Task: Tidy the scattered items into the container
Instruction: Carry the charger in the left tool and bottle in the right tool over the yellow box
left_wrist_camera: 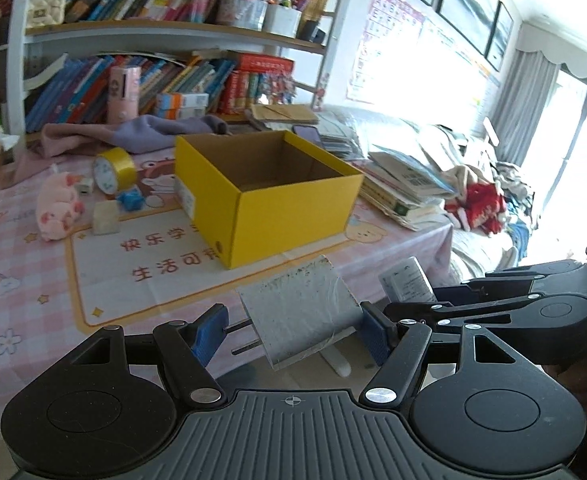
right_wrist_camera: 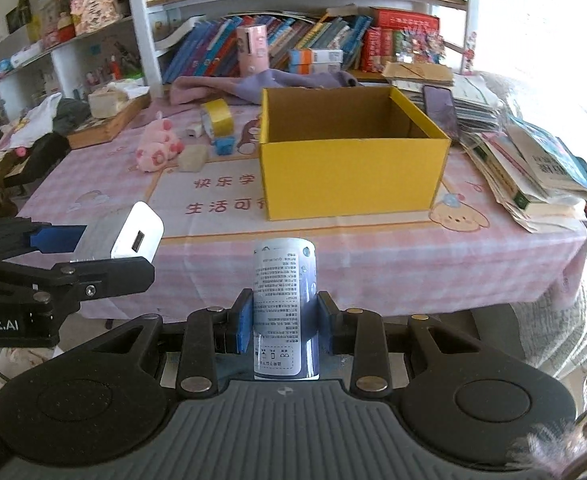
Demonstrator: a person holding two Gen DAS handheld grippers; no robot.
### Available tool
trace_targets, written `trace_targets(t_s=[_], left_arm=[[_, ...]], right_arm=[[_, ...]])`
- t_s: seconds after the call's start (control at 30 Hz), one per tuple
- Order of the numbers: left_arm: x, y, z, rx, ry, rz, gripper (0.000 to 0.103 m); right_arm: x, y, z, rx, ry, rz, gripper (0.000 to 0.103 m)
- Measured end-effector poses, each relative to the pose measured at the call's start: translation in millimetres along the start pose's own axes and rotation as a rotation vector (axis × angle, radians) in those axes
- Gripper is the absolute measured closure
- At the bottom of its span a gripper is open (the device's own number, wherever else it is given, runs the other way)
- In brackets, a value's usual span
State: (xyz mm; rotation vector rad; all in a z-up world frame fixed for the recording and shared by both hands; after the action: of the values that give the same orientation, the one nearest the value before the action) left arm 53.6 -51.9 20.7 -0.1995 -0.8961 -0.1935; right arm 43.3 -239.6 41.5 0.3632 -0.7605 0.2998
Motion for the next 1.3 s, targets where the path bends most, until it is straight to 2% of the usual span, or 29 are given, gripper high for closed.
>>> trace_targets(t_s=[0.47, 0.97, 1.3], left_arm=[[8.7, -18.6, -27.4, -0.079, 0.037, -0.055, 0.032], [39.4, -28.4, -60.5, -0.104, 0.009, -0.09, 0.032], [61.9, -26.6, -84.2, -0.104, -0.009, -0.103, 0.032]], right_arm=[[1.4, -25.3, -1.4, -0.055, 0.02, -0.069, 0.073], [25.8, -55.5, -14.2, -0.089, 0.003, -0.082, 0.073], [49.6, -72.7, -32.9, -0.085, 0.03, -0.059, 0.073]])
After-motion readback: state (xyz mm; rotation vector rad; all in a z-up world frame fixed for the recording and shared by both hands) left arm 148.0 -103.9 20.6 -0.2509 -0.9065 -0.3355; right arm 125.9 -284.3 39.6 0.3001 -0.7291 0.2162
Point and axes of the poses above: each gripper's, at about its wrist camera, not at the fingertips, and z roughly against the way its jaws point, y to its left, x to its top, the point moved 3 cm from there along -z, roughly the way its jaws point, and after that the axes turned 12 degrees about x, right-handed, at the moved point
